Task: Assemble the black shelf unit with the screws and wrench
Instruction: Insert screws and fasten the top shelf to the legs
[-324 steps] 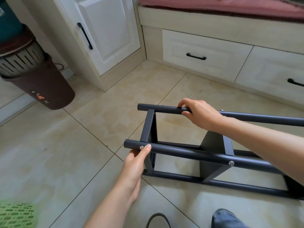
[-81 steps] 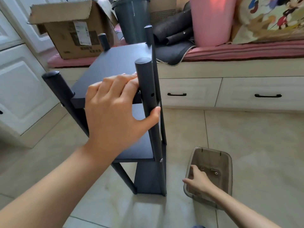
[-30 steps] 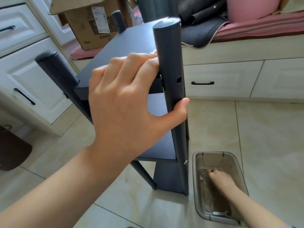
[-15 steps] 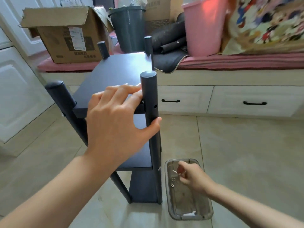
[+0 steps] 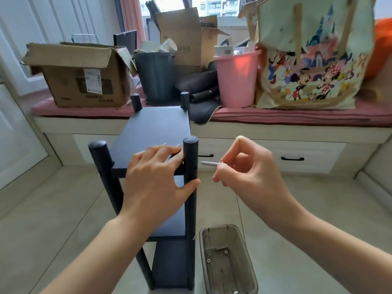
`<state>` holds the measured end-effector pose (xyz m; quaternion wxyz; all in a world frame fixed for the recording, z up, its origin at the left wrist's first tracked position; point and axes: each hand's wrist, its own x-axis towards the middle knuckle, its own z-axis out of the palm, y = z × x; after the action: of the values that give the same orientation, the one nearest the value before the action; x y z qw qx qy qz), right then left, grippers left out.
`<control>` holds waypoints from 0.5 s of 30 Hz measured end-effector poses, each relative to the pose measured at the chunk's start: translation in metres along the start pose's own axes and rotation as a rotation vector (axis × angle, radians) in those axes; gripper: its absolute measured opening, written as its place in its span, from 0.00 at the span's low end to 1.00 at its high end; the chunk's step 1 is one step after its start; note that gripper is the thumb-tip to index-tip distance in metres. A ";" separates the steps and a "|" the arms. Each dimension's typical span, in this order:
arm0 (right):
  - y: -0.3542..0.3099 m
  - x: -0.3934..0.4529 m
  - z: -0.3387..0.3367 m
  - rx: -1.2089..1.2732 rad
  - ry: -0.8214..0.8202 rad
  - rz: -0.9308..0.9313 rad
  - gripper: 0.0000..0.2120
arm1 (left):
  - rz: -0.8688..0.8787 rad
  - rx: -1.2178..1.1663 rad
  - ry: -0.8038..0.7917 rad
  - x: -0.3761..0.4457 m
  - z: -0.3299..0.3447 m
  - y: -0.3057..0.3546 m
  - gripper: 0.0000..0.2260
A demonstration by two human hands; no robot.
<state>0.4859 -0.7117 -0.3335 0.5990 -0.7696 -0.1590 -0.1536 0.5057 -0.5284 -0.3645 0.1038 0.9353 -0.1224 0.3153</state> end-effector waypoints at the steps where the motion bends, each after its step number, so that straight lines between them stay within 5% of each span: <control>1: -0.001 -0.002 0.005 0.018 0.003 -0.003 0.07 | 0.002 -0.007 -0.001 0.000 -0.001 -0.002 0.25; 15: 0.025 -0.010 0.024 0.152 -0.014 0.043 0.05 | 0.005 -0.052 -0.031 -0.006 -0.008 -0.011 0.26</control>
<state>0.4887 -0.6953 -0.3655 0.6577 -0.7263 -0.1577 -0.1227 0.4999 -0.5148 -0.3632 0.1257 0.9367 -0.1344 0.2980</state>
